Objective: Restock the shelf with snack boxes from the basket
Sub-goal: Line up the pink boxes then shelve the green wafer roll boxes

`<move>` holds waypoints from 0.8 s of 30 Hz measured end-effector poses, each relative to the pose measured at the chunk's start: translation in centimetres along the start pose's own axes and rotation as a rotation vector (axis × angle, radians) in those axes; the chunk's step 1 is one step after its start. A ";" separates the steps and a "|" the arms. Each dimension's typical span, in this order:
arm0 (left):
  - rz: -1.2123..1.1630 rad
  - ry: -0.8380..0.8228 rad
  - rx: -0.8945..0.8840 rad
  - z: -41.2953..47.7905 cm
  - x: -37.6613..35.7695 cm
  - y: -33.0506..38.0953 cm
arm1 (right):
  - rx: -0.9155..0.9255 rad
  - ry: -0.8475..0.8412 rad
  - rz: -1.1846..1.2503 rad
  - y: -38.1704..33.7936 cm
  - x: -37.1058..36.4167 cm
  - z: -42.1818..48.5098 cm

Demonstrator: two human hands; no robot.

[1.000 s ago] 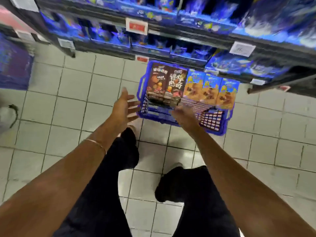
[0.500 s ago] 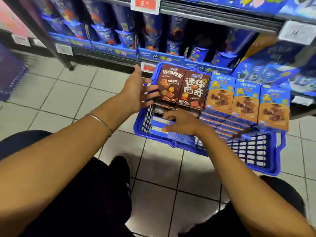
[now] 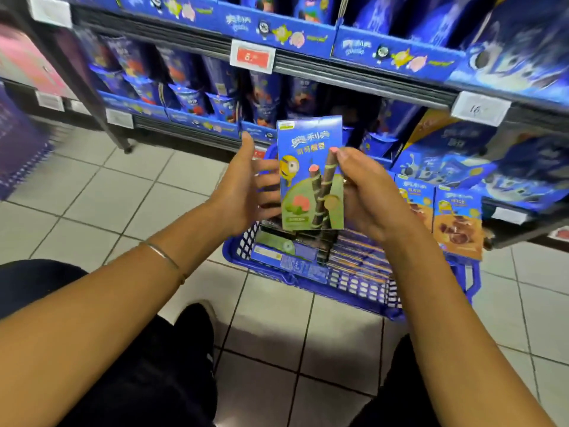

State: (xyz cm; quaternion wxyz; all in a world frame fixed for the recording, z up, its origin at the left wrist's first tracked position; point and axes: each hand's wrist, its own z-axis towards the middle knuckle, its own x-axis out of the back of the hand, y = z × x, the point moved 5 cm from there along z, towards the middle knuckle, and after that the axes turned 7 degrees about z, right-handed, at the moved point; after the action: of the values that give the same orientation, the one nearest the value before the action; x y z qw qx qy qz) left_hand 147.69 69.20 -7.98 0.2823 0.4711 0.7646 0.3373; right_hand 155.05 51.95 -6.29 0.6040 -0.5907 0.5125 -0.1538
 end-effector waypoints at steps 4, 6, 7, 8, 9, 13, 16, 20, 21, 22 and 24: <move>-0.147 -0.087 -0.060 -1.2 -2.6 0.2 | 0.003 0.056 0.025 -0.2 -0.3 0.2; -0.201 -0.133 -0.110 -1.6 -3.3 0.5 | -0.003 0.096 0.000 0.1 -0.7 0.3; -0.195 -0.141 -0.131 -1.8 -3.5 0.6 | -0.005 0.115 0.001 0.3 -0.8 0.3; -0.157 -0.128 -0.156 -2.1 -3.7 0.7 | -0.007 0.129 0.007 0.5 -0.9 0.3; -0.081 -0.080 -0.195 -2.3 -3.6 0.7 | -0.006 0.141 0.012 0.6 -1.1 0.1; 0.253 0.223 -0.452 -2.8 -2.7 0.8 | 0.061 0.178 -0.036 0.5 -2.4 -0.9; 0.260 0.041 -0.489 -3.3 -3.4 1.0 | 0.083 0.115 -0.111 0.2 -3.4 -1.7; 0.058 -0.027 -0.378 -3.7 -2.1 1.6 | 0.181 -0.038 -0.256 -0.8 -3.5 -2.2; -0.008 -0.025 -0.323 -3.7 -1.8 1.6 | 0.184 -0.031 -0.223 -0.8 -3.1 -2.1; -0.063 -0.021 -0.276 -3.8 -1.5 1.6 | 0.171 0.017 -0.203 -0.3 -2.4 -1.9; -0.136 0.000 -0.236 -4.0 -0.9 1.9 | 0.112 0.154 -0.309 1.7 -0.6 -1.5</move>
State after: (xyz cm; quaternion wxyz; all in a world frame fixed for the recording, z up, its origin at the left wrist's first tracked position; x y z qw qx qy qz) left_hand 146.06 67.96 -3.96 0.3579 0.3817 0.7498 0.4050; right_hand 152.92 51.99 -7.18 0.5640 -0.6143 0.4511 -0.3179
